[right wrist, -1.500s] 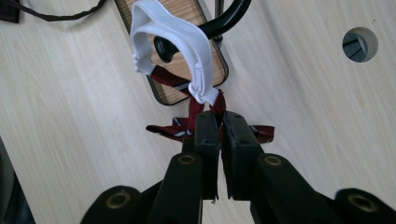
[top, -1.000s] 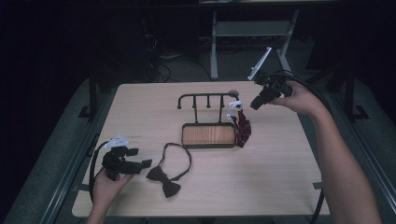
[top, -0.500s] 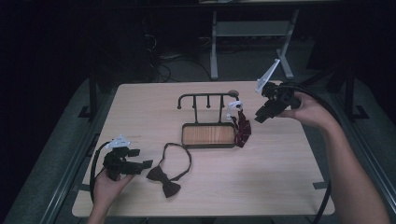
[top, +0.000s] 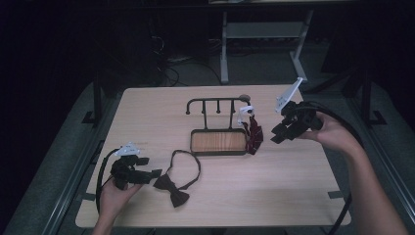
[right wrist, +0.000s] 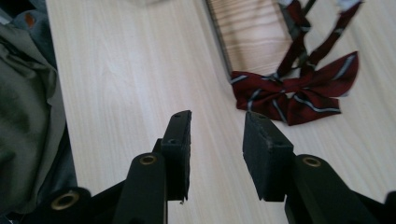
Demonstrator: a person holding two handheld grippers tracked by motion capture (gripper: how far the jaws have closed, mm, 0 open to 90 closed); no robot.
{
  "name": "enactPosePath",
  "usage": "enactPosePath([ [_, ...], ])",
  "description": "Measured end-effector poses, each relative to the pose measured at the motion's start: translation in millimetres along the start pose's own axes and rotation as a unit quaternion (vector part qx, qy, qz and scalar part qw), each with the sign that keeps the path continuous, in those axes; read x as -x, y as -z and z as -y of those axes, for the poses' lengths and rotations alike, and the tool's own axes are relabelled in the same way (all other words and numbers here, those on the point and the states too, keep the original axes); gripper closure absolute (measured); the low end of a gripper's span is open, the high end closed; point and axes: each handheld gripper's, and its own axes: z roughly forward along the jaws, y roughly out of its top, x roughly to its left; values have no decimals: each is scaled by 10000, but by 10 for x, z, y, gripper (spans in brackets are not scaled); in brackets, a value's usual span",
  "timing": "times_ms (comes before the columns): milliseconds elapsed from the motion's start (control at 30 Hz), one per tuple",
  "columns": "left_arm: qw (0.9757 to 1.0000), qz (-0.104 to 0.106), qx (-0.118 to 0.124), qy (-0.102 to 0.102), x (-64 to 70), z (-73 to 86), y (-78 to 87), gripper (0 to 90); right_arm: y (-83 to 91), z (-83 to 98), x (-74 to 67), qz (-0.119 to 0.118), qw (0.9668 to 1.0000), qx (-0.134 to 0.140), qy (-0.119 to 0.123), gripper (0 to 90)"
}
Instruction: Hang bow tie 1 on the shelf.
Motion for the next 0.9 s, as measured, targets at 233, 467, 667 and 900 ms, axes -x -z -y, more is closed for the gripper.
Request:
enactPosePath([
  [233,10000,20,-53,-77,13,-14,-9,243,-123,145,-111,-65,10000,43,28,603],
  [467,9999,157,-12,-71,29,-43,-9,259,-217,285,-220,-87,9998,184,36,574],
  [667,9996,240,-34,-132,36,-104,-12,267,-331,402,-342,-157,9995,273,36,565],
  [900,9986,224,-264,-389,104,-211,-57,299,-464,467,-423,-170,9997,157,8,542],
])
